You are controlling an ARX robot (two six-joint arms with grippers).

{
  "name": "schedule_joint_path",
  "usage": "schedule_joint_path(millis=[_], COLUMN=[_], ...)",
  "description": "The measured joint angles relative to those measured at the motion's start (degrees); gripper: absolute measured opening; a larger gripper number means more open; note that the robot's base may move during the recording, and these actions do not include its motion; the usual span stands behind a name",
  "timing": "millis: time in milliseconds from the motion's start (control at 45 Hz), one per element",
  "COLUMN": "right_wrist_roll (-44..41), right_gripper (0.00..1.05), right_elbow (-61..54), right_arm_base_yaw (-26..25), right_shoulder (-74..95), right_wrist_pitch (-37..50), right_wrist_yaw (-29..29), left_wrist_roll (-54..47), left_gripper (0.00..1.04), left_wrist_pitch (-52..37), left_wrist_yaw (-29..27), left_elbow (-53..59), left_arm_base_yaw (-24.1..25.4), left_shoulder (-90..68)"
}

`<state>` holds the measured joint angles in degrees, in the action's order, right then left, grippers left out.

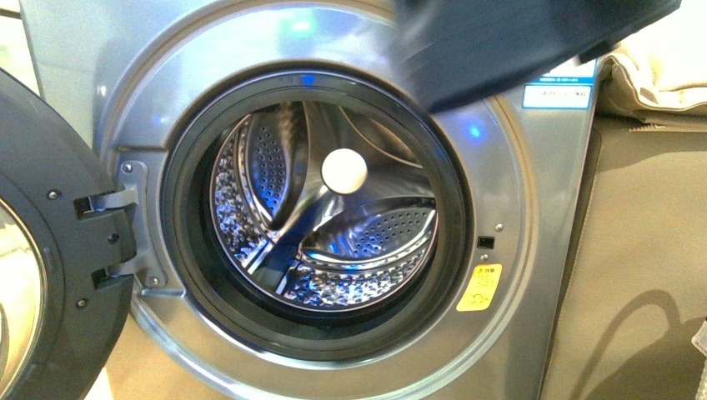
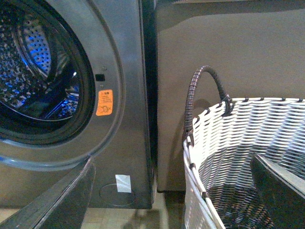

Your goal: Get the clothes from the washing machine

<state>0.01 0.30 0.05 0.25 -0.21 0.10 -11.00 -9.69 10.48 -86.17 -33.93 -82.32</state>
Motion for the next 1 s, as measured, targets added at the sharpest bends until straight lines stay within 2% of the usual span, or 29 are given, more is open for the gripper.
schedule_joint_path(millis=[111,690,734,779,823,868,912,1001], right_wrist_roll=[-0.02,0.04,2.08,9.03,14.21,19.28,21.44,23.08], right_gripper=[0.97,0.97,0.97,0.97,0.97,0.97,0.97,0.97], right_elbow=[0.00,0.00,-0.15,-0.17,-0.07,0.09,0.87,5.22], right_arm_base_yaw=[0.00,-0.02,-1.36,-6.88,-11.02,-14.27,-16.39,-18.47], right_shoulder=[0.00,0.00,0.55,3.43,5.75,8.94,12.85,21.42], right_wrist_pitch=[0.00,0.00,1.99,10.95,16.61,21.11,25.22,33.81], right_wrist_yaw=[0.00,-0.09,-4.46,-19.39,-29.11,-36.20,-39.91,-41.97], left_wrist_roll=[-0.63,-1.01,-1.03,-1.03,-1.03,-1.03,-1.03,-1.03], left_gripper=[0.15,0.15,0.15,0.15,0.15,0.15,0.15,0.15], left_wrist_pitch=[1.36,1.57,1.57,1.57,1.60,1.62,1.62,1.62], left_wrist_yaw=[1.75,1.95,1.97,1.92,1.97,2.08,2.05,2.05], left_elbow=[-2.67,-3.15,-3.15,-3.17,-3.21,-3.21,-3.23,-3.26], left_arm_base_yaw=[0.90,1.31,1.31,1.31,1.31,1.31,1.31,1.31], left_shoulder=[-1.66,-2.05,-2.05,-2.05,-2.05,-2.08,-2.08,-2.10])
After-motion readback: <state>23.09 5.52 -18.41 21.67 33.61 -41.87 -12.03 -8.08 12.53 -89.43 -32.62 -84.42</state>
